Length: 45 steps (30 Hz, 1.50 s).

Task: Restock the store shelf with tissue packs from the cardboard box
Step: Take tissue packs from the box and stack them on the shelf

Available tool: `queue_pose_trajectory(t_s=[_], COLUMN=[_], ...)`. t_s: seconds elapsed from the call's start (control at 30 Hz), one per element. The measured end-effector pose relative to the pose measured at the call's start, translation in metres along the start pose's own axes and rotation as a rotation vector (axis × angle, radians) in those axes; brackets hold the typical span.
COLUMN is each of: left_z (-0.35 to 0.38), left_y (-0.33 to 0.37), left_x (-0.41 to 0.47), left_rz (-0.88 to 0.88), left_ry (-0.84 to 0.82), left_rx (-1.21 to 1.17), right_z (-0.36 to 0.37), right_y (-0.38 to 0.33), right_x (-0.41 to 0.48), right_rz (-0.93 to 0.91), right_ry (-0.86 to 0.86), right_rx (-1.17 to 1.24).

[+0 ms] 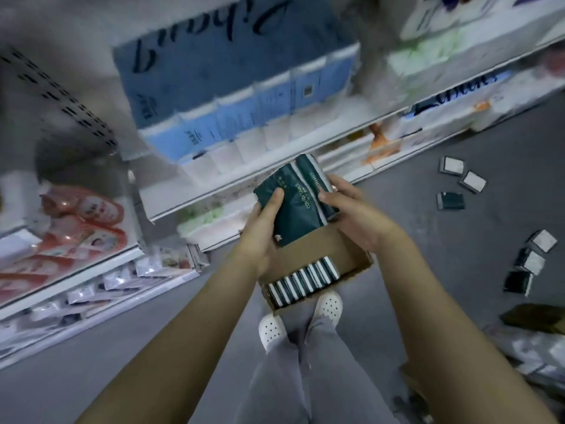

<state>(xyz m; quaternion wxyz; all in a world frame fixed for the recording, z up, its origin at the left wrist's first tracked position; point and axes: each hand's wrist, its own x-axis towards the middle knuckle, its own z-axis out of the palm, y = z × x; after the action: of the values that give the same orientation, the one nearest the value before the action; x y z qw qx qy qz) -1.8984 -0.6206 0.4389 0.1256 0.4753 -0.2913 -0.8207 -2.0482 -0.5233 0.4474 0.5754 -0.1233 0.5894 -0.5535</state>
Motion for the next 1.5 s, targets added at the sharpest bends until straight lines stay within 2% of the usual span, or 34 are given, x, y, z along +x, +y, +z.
queue_pose_trajectory(t_s=[0.2,0.53,0.7,0.9,1.03,1.2,1.5], left_z=[0.031,0.07,0.086,0.086,0.071,0.042,-0.004], left_y=[0.093,0.159,0.181,0.215,0.246,0.299,0.378], left_x=[-0.093,-0.167,-0.174,-0.185,-0.207,-0.225,-0.227], left_rz=[0.264,0.403,0.582,0.894,1.018,1.09,1.085], left_ry=[-0.016,-0.168,-0.066,0.061,0.088,0.214,0.138], left_rx=[0.001,-0.071,-0.004,0.006,0.151,0.145,0.067], right_z=[0.055,0.083,0.078,0.089,0.105,0.14,0.198], right_y=[-0.079,-0.181,-0.222,-0.272,-0.301,-0.335,-0.358], right_x=[-0.065,-0.111,-0.111,-0.097,-0.082,-0.056,-0.004], right_rz=[-0.213,-0.446,-0.527,-0.62,-0.704,-0.799,-0.884], right_ry=[-0.109,-0.035,-0.017,-0.078,-0.088,-0.089,0.038], right_rx=[0.141,-0.003,-0.076,-0.102,-0.192,-0.318,-0.483])
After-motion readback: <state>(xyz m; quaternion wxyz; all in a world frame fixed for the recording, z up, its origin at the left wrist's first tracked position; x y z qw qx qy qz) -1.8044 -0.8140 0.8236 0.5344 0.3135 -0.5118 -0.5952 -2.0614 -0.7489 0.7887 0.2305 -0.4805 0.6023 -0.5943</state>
